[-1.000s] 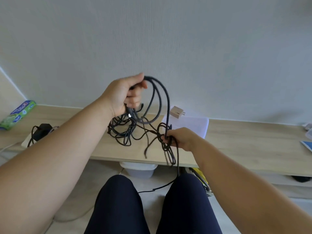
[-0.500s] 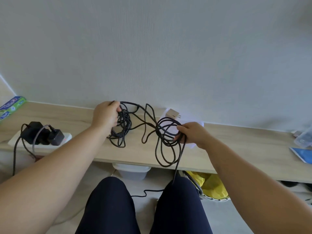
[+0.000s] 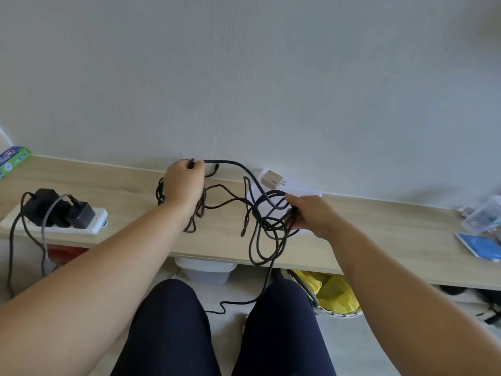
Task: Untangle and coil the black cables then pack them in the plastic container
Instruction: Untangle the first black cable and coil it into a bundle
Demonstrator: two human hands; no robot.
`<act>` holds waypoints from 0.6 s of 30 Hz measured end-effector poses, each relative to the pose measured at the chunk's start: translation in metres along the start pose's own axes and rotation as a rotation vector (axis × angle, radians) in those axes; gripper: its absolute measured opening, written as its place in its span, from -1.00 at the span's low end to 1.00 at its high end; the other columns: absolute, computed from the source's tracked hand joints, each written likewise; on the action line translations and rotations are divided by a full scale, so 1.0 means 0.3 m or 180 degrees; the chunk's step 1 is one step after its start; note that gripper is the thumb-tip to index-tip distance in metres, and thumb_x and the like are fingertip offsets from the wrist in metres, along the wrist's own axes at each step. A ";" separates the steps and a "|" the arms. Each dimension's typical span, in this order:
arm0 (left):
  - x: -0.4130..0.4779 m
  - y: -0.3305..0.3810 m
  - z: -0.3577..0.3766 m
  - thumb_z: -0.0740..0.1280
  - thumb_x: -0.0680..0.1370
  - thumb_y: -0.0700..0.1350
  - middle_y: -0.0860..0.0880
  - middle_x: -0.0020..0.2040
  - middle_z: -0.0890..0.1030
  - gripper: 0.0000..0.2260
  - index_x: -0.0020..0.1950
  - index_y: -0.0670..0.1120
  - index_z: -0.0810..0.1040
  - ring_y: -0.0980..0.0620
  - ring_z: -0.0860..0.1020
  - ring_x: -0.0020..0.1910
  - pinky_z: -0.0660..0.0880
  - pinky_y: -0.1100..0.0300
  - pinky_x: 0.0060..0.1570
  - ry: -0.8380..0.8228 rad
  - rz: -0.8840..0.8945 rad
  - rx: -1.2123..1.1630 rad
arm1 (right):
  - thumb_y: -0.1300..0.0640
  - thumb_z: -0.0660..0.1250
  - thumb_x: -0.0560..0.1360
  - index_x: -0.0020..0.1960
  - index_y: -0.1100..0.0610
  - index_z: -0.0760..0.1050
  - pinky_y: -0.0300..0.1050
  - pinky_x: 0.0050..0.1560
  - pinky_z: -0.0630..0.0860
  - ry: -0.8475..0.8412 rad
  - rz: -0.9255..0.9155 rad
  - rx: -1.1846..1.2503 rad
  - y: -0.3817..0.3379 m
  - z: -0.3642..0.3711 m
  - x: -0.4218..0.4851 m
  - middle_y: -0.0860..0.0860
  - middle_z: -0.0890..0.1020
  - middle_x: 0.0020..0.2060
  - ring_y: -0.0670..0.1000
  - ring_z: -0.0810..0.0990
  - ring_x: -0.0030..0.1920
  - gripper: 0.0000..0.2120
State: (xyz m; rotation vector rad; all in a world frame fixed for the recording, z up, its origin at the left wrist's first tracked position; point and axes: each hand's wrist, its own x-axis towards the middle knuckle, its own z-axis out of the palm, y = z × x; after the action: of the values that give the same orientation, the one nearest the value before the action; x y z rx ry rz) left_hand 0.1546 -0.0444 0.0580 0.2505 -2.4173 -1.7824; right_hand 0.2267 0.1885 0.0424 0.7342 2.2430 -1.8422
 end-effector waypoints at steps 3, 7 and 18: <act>0.021 -0.020 -0.015 0.18 0.53 -0.09 -0.05 -0.44 0.31 -0.69 -0.40 -0.11 0.26 -0.08 0.28 -0.41 0.23 0.14 -0.36 0.0386 -0.0040 0.0176 | 0.19 0.21 0.60 -0.02 0.16 0.47 -0.19 -0.37 0.53 -0.0265 0.0223 0.0968 0.015 -0.011 0.006 0.06 0.51 -0.35 -0.03 0.50 -0.39 -0.92; 0.021 -0.043 -0.011 0.15 0.55 -0.16 -0.04 -0.44 0.25 -0.67 -0.40 -0.11 0.19 -0.05 0.21 -0.41 0.16 0.14 -0.37 0.0568 -0.0011 0.0294 | 0.21 0.17 0.61 -0.13 0.15 0.44 -0.14 -0.15 0.52 -0.0536 0.0284 0.1716 0.022 -0.008 0.005 -0.01 0.52 -0.43 -0.04 0.56 -0.36 -0.85; -0.089 0.000 -0.010 0.24 0.60 -0.13 0.07 -0.59 0.27 -0.73 -0.31 -0.13 0.41 0.09 0.20 -0.61 0.14 0.27 -0.51 -0.1603 0.0494 -0.0519 | 0.28 0.46 0.40 -0.15 0.21 0.46 -0.15 -0.37 0.47 0.0490 0.0063 0.0827 0.038 0.028 0.042 0.08 0.51 -0.38 0.01 0.47 -0.43 -0.83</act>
State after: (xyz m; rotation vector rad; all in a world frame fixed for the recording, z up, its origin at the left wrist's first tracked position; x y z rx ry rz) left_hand 0.1813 -0.0415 0.0586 -0.4435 -2.4774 -2.1551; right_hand 0.2194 0.1855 0.0251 0.9665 2.0942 -2.1622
